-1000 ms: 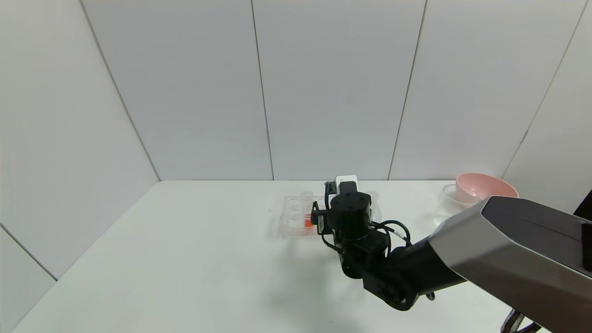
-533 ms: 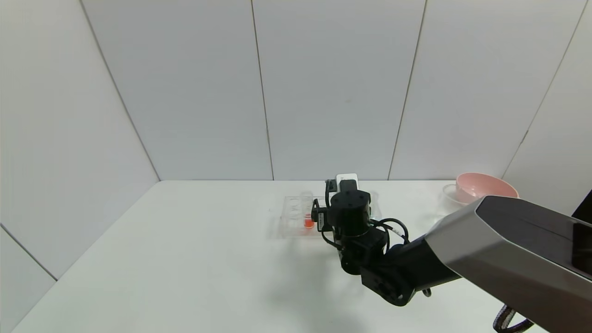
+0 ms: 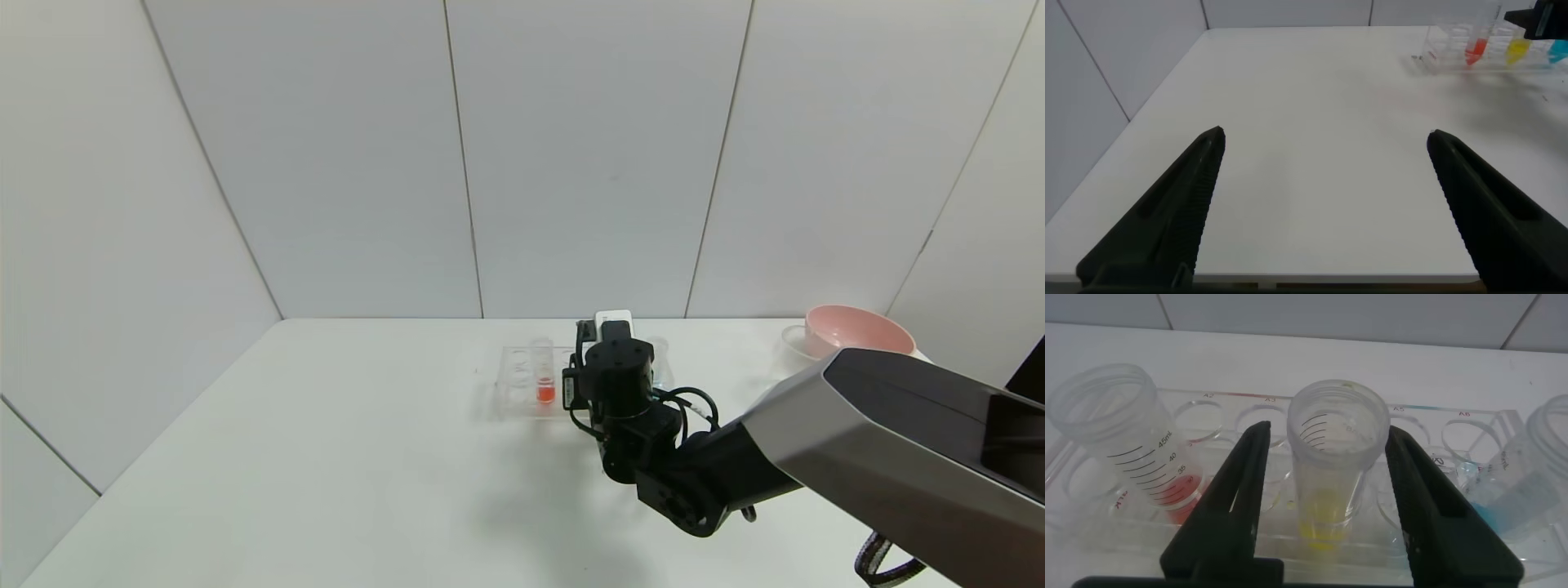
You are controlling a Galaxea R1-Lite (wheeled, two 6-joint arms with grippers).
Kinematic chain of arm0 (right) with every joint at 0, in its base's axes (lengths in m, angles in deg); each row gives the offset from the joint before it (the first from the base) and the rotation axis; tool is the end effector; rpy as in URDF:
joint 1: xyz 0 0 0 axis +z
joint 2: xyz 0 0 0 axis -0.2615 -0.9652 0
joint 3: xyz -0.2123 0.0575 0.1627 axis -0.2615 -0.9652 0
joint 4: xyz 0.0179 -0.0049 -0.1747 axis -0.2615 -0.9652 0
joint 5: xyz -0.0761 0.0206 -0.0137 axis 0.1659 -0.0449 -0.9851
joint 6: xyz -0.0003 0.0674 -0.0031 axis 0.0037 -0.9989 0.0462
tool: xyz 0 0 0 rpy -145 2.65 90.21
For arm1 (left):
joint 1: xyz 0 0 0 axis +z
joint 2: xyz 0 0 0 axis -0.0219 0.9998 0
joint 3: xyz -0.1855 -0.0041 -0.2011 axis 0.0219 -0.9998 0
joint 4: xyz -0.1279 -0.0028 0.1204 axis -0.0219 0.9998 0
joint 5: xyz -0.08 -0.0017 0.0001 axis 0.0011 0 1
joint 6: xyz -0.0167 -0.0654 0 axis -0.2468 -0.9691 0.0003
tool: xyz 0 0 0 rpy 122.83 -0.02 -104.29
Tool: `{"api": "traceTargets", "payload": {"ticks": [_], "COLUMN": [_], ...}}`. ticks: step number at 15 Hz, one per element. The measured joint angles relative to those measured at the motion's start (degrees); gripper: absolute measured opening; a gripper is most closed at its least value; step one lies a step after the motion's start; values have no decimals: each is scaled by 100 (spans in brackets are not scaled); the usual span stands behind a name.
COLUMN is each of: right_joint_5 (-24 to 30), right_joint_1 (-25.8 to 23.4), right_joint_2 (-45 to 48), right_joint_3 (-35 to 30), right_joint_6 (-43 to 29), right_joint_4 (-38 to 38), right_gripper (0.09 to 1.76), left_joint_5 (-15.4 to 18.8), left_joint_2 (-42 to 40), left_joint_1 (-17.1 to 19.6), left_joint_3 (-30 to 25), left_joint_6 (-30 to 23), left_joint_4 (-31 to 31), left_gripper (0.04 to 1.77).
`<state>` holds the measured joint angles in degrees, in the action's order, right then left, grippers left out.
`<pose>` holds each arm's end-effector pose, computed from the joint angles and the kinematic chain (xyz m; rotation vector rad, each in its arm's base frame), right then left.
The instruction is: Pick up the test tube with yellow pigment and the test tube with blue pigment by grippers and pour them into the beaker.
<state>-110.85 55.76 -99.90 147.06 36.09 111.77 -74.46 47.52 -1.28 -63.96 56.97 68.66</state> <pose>0.3834 0.2757 0.0574 0.0256 0.1573 0.0609 0.0328 0.0000 0.0755 -0.0024 0.0036 -0.0003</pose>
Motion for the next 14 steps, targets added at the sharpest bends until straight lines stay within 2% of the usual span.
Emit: {"api": "traceTargets", "payload": {"ticks": [2, 3, 4, 14], "right_joint_5": [0, -9, -13, -35], "right_joint_1": [0, 4, 11, 80], "right_joint_2": [9, 15, 28, 255], "right_joint_3": [-2, -5, -7, -96], "right_joint_6": [5, 9, 11, 29], "right_joint_4": [-2, -2, 0, 33], "right_gripper": [80, 58, 52, 53], "left_joint_5": [0, 0, 0, 0], "left_joint_2": [0, 0, 0, 0], "left_joint_1": [2, 2, 2, 2], "left_joint_3": [0, 0, 0, 0], "left_joint_6": [-2, 0, -2, 0], "left_joint_4": [0, 0, 0, 0], "left_gripper": [176, 176, 176, 176]}}
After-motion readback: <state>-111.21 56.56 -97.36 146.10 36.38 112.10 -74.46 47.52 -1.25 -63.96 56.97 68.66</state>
